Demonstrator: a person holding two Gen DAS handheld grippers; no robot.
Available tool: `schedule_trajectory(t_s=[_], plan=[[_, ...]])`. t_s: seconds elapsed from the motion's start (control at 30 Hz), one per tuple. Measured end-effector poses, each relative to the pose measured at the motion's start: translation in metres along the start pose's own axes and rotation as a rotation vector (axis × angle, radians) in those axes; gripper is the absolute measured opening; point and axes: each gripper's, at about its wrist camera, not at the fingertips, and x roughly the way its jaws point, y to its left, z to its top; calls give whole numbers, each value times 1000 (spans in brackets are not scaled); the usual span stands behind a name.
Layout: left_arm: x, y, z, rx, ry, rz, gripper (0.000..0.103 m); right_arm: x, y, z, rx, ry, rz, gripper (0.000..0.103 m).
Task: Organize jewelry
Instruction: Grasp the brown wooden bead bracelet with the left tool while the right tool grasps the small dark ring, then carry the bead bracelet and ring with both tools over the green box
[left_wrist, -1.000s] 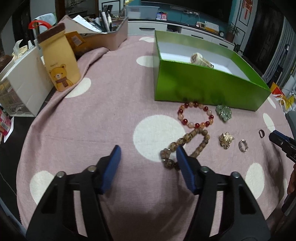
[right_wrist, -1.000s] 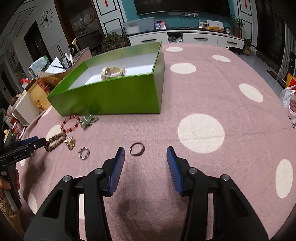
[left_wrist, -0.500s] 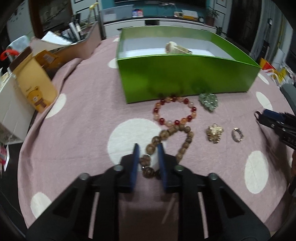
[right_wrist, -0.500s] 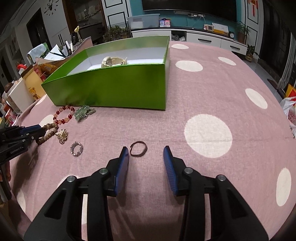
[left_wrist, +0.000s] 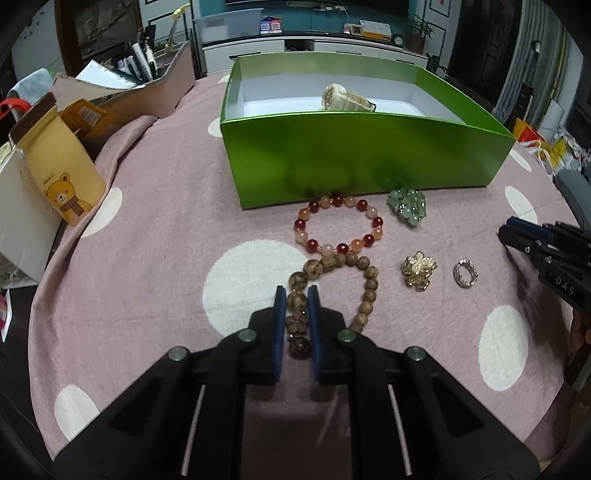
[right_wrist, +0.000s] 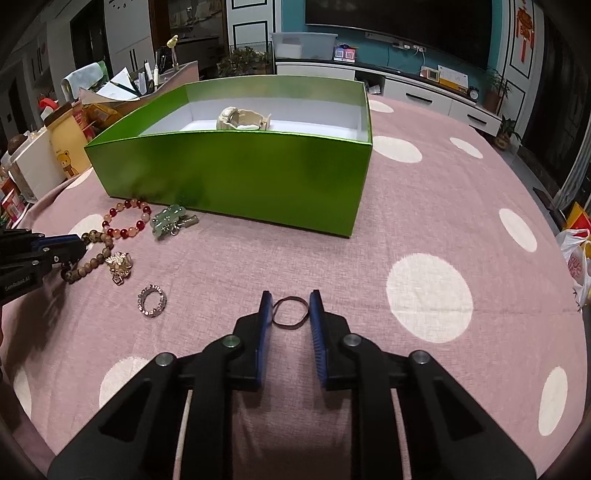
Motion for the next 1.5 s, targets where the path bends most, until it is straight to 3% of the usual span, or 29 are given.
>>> schedule_trajectory(t_s=[0.83,1.5], plan=[[-54,-3,27,-55,-129,-7,11,-54,-2,10,36,-136,32,20],[-98,-17,94,-22,-266,6,11,-88,6,66,9,-271,50,20]])
